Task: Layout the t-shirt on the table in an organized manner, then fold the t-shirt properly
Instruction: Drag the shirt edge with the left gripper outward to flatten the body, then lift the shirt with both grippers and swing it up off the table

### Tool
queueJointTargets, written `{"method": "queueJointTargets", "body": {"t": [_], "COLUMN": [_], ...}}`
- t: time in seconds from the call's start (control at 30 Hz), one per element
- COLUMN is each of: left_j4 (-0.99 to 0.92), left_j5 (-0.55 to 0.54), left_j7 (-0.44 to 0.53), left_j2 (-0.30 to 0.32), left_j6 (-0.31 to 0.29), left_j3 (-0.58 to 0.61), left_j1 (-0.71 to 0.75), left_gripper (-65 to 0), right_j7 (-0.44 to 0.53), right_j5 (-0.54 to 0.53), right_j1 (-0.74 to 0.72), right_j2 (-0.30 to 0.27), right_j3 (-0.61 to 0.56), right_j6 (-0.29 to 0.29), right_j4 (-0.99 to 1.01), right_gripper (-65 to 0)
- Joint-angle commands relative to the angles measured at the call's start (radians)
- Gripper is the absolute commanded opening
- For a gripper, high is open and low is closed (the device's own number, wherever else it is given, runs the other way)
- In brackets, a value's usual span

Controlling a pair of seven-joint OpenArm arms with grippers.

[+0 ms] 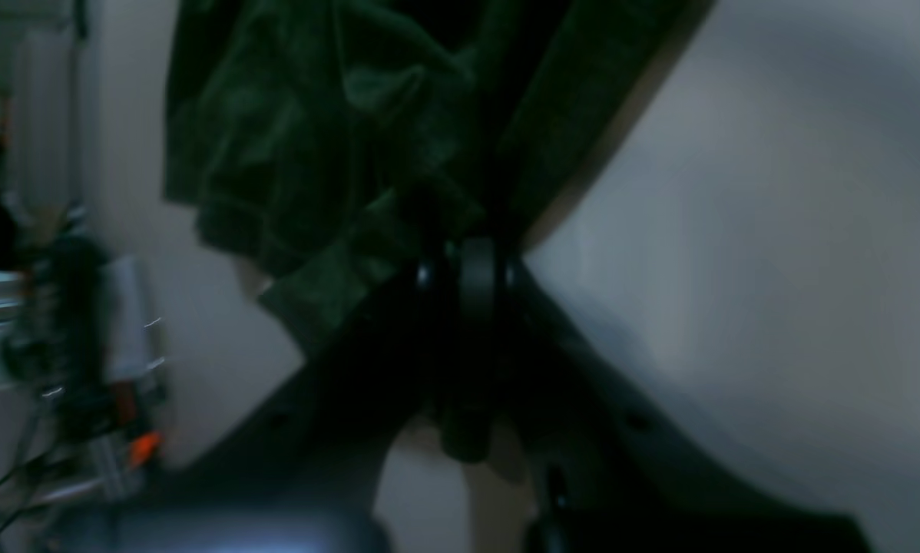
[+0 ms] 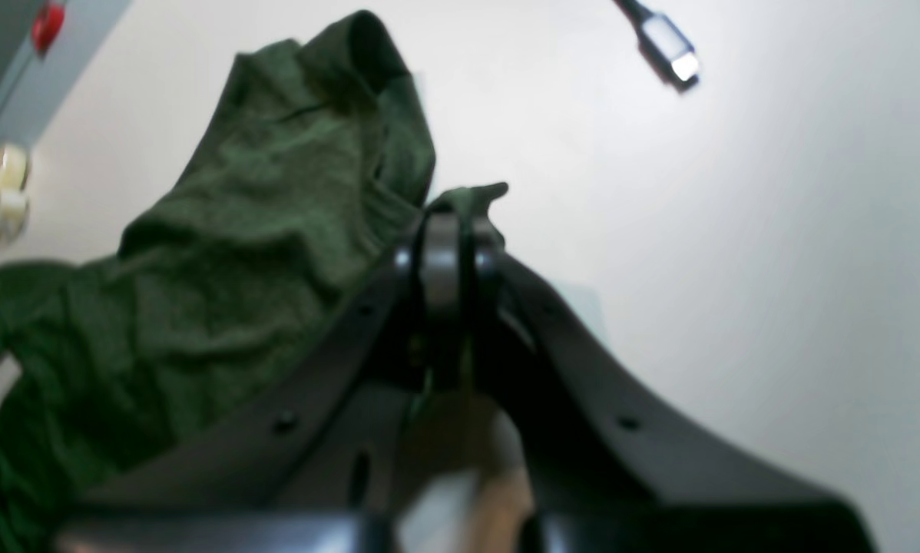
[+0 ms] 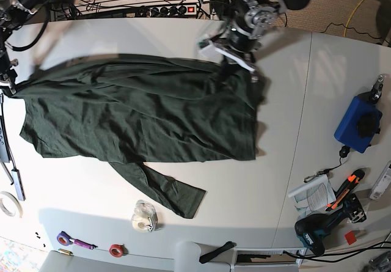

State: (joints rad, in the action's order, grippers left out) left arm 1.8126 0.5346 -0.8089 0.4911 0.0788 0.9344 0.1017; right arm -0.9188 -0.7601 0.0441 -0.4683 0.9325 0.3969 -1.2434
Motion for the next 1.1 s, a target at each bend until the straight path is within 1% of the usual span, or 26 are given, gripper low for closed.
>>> {"method": "queueJointTargets", "body": {"t": [0.0, 0.07, 0.17, 0.23, 0.33, 0.47, 0.57, 0.63, 0.7, 0.8, 0.9, 1.07], "left_j4": [-0.027, -0.027, -0.027, -0.027, -0.027, -0.021, 0.014, 0.055, 0.106, 0.195, 0.282, 0.413], "left_j5": [-0.089, -0.089, -0.090, -0.090, -0.089, -0.064, -0.038, -0.020, -0.002, -0.003, 0.001, 0.078], "left_j7": [-0.138, -0.140, -0.158, -0.161, -0.164, -0.171, -0.180, -0.187, -0.190, -0.206, -0.222, -0.223], "left_j2": [0.037, 0.053, 0.058, 0.058, 0.058, 0.058, 0.058, 0.058, 0.058, 0.061, 0.061, 0.061], "left_j6": [-0.047, -0.040, -0.040, -0.038, -0.023, -0.022, 0.006, 0.014, 0.035, 0.036, 0.034, 0.035], "left_j3": [-0.002, -0.002, -0.002, -0.001, -0.001, -0.002, -0.002, -0.002, -0.002, -0.002, -0.002, -0.002], "left_j1": [0.018, 0.018, 0.018, 0.021, 0.034, 0.058, 0.062, 0.062, 0.062, 0.062, 0.062, 0.061], "left_gripper": [-65.0, -65.0, -65.0, -65.0, -65.0, -65.0, -65.0, -65.0, -65.0, -65.0, -65.0, -65.0], "right_j7": [0.011, -0.017, -0.050, -0.080, -0.112, -0.121, -0.123, -0.120, -0.124, -0.132, -0.145, -0.187], "right_j5": [-0.018, -0.030, -0.079, -0.105, -0.132, -0.167, -0.193, -0.199, -0.223, -0.254, -0.297, -0.458], "right_j1": [-0.005, -0.001, 0.012, 0.028, 0.064, 0.115, 0.128, 0.126, 0.125, 0.125, 0.125, 0.124], "right_j2": [-0.035, -0.045, -0.046, -0.047, -0.047, -0.047, -0.047, -0.050, -0.061, -0.080, -0.103, -0.114], "right_j3": [0.003, 0.003, 0.003, 0.003, 0.003, 0.005, 0.011, 0.019, 0.019, 0.020, 0.025, 0.072], "right_j6": [0.013, 0.023, 0.043, 0.046, 0.078, 0.093, 0.098, 0.098, 0.101, 0.113, 0.145, 0.227], "right_j4": [-0.018, -0.018, -0.018, -0.018, -0.018, -0.018, -0.018, -0.020, -0.020, -0.020, -0.020, -0.020], "right_gripper": [-65.0, -65.0, -65.0, -65.0, -65.0, -65.0, -65.0, -65.0, -65.0, -65.0, -65.0, -65.0]}}
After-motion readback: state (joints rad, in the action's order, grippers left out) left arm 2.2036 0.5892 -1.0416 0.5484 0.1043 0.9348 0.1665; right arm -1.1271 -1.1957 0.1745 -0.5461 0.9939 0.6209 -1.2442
